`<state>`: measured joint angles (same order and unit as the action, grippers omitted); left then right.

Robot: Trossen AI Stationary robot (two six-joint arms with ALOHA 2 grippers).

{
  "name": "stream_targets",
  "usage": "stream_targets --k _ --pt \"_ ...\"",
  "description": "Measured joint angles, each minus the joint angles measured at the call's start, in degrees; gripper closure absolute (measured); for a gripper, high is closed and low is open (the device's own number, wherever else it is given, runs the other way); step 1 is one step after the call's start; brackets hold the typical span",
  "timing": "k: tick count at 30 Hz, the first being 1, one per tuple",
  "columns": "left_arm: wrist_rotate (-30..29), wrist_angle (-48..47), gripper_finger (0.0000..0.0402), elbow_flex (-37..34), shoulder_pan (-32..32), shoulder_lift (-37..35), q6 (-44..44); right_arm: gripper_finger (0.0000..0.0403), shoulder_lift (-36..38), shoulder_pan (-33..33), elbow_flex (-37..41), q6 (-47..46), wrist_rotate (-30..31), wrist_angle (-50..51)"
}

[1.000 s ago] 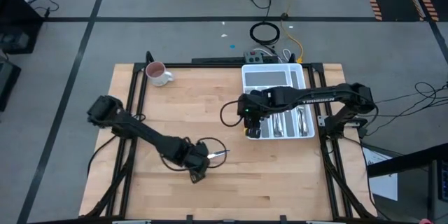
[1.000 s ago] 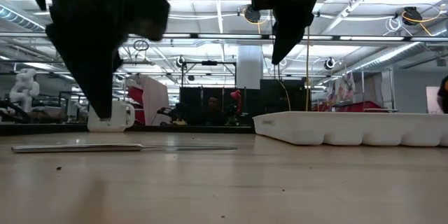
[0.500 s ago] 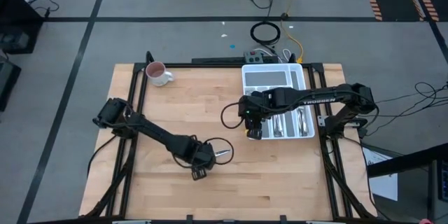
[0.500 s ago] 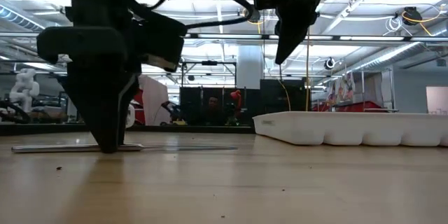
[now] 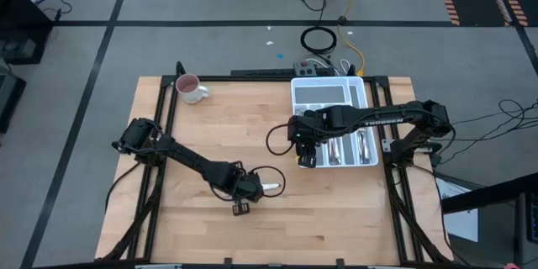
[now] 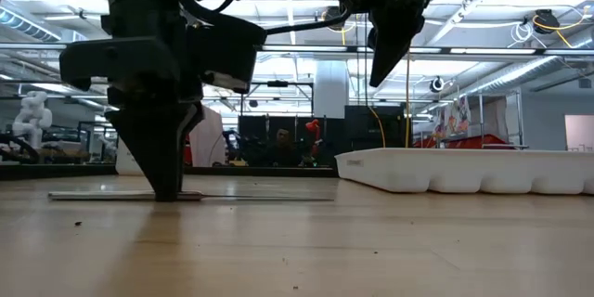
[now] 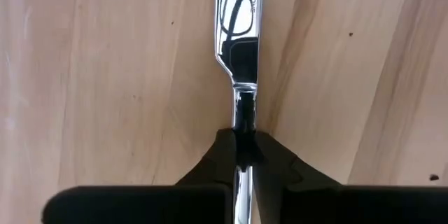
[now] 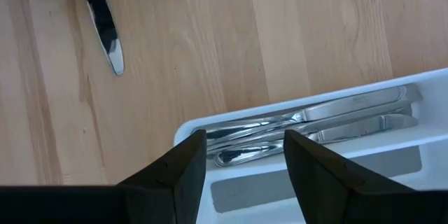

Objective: Sort silverware
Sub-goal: Put the knife in the left section of the silverware tray

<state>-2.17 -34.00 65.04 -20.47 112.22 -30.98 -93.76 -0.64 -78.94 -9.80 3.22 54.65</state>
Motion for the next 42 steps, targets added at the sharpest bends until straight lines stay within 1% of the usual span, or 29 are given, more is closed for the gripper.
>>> stream_targets --k 4,5,6,8,10,15,19,21,23,24,27,29,30,35,37,40,42 --pt "-1.47 -0.81 0.0382 0.66 -0.46 -2.07 -0.25 0.0220 0.08 -0.01 0.00 0.09 0.00 0.30" --pt "-1.21 0.12 0.0396 0.97 -0.50 -3.00 -0.25 0.0220 0.22 0.00 0.00 0.11 0.00 0.43" --pt "-1.90 -0.57 0.0401 1.29 -0.44 -3.38 -0.23 0.0221 0.34 -0.01 0.00 0.10 -0.02 0.38" --pt "-2.31 -1.82 0.0400 0.95 -0.12 -4.95 -0.33 0.0226 1.06 -0.02 0.00 0.04 -0.02 0.35" --pt "-2.94 -1.09 0.0400 0.95 0.42 -5.70 -1.33 0.0232 1.98 -0.02 0.00 0.03 -0.04 0.40" --pt "-4.11 -0.54 0.0400 1.94 1.82 -6.17 -1.27 0.0247 5.88 -0.02 0.00 -1.34 0.02 0.29" --pt "-5.56 -2.65 0.0400 4.46 2.08 -7.29 -1.31 0.0259 10.08 -0.02 -0.04 -2.00 -0.10 -0.05" --pt "-6.66 -5.32 0.0400 6.18 2.08 -8.80 -1.73 0.0261 11.85 0.20 -0.04 -2.12 -0.55 -0.03" --pt "-7.36 -11.54 0.0400 8.78 2.08 -10.78 -3.09 0.0260 12.66 0.44 -0.13 -3.62 -0.57 -0.13" --pt "-7.92 -16.24 0.0400 10.02 1.76 -12.14 -4.15 0.0259 12.66 0.44 -0.17 -4.38 -0.55 -0.06" --pt "-10.60 -29.17 0.0401 12.95 -0.49 -17.53 -8.79 0.0255 11.16 0.85 -0.16 -4.69 -0.56 -0.28" --pt "-12.49 -35.20 0.0401 13.49 -3.25 -22.43 -13.75 0.0253 9.48 1.59 -0.15 -2.47 -0.52 -3.35" --pt "-13.29 -36.80 0.0401 13.59 -4.94 -25.27 -16.64 0.0253 8.49 2.19 -0.15 -1.32 -0.49 -5.63" --pt "-21.49 -38.93 0.0401 13.75 -14.42 -37.51 -33.60 0.0253 1.38 6.23 -0.15 4.22 -0.83 -18.93" --pt "-24.92 -39.04 0.0401 13.75 -17.68 -40.76 -38.51 0.0253 -1.92 7.29 -0.13 4.65 -3.18 -24.84" --pt "-29.95 -39.33 0.0399 13.77 -20.87 -43.66 -42.12 0.0252 -7.03 8.53 -0.13 4.57 -7.81 -32.93" --pt "-30.95 -39.90 0.0392 13.77 -22.06 -44.28 -42.21 0.0252 -10.05 9.34 -0.13 4.84 -9.52 -37.32"
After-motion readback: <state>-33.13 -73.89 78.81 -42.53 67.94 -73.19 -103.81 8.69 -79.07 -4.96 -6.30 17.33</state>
